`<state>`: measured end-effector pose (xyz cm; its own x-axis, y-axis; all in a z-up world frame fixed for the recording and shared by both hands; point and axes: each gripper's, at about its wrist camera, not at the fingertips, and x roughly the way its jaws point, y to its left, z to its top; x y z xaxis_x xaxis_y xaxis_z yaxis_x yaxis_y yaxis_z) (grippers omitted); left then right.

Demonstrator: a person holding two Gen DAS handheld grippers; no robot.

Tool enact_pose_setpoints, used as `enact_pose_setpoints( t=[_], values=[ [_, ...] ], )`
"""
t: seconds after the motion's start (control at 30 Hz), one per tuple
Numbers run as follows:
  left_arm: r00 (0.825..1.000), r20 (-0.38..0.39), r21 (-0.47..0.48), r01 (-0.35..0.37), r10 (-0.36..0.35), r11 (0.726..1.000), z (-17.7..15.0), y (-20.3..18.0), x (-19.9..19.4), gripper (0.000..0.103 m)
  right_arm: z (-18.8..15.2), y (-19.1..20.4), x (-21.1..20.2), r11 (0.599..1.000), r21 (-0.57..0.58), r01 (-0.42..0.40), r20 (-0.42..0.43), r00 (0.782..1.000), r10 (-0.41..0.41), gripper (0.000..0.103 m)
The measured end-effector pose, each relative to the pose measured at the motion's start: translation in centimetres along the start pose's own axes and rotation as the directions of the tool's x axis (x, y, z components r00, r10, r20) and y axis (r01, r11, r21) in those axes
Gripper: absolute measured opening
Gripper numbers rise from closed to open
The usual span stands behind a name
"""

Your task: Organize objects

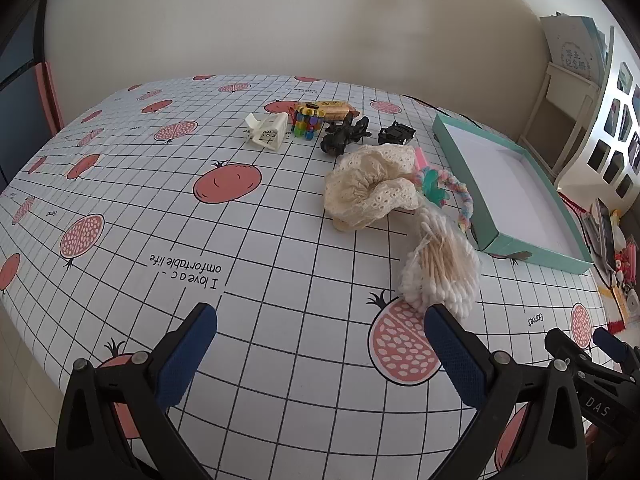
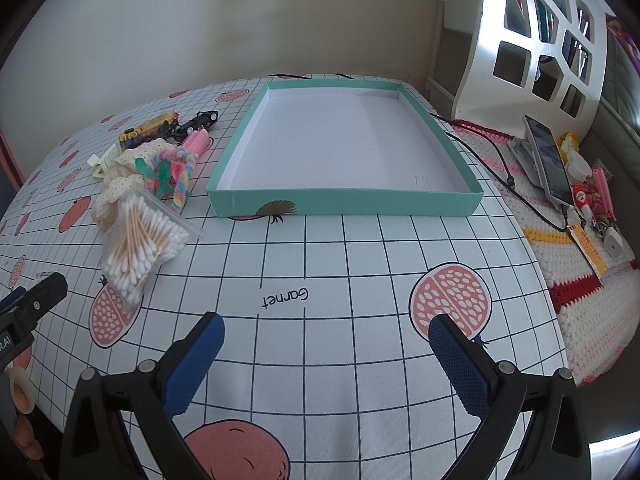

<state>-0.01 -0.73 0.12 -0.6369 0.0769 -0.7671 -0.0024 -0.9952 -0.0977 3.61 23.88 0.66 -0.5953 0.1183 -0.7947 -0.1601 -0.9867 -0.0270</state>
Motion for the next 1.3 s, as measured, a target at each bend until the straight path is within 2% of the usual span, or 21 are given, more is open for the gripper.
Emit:
enact_pose_setpoints(
  t=[0.4,0.57,0.77,0.9,1.1,1.3],
  values=[
    [1.0,-0.019,-0.006,0.02,-0.02,1.0,0.2,-0.1,0.0,0.103,0.0,0.0,0.0,1.0,0.001,-0.004,0.0,1.0,0.004,0.103],
    [0.998,-0.045,0.006,0.038,-0.038,0.999,1.6,-0.6,-0.4,0.103,1.2,0.4,-0.6,1.0,0.005,-0.023,-0.004,1.0,0.023,0.103],
    [0.999,-0.035,0.031,0.028,-0.027,0.999,6.1,-1.2,-1.7,0.103,4.8,0.7,-2.0,0.999,0.022,-0.045,-0.028,0.999,0.046,0.103],
    [0.997,-0.056,0.063,0.051,-0.048,0.997,9.4,-1.5,-1.9,0.103,7.5,1.6,-2.0,0.996,0.017,-0.084,-0.094,0.992,0.086,0.103],
    [0.991,-0.068,0.087,0.118,-0.113,0.989,15.2,-1.8,-1.5,0.103,11.1,3.9,-0.1,0.99,0.026,-0.136,-0.225,0.964,0.138,0.103],
    [0.992,-0.013,0.131,0.123,-0.123,0.984,21.3,-1.4,0.5,0.103,14.3,6.0,2.8,0.989,-0.023,-0.148,-0.298,0.945,0.134,0.103]
  ],
)
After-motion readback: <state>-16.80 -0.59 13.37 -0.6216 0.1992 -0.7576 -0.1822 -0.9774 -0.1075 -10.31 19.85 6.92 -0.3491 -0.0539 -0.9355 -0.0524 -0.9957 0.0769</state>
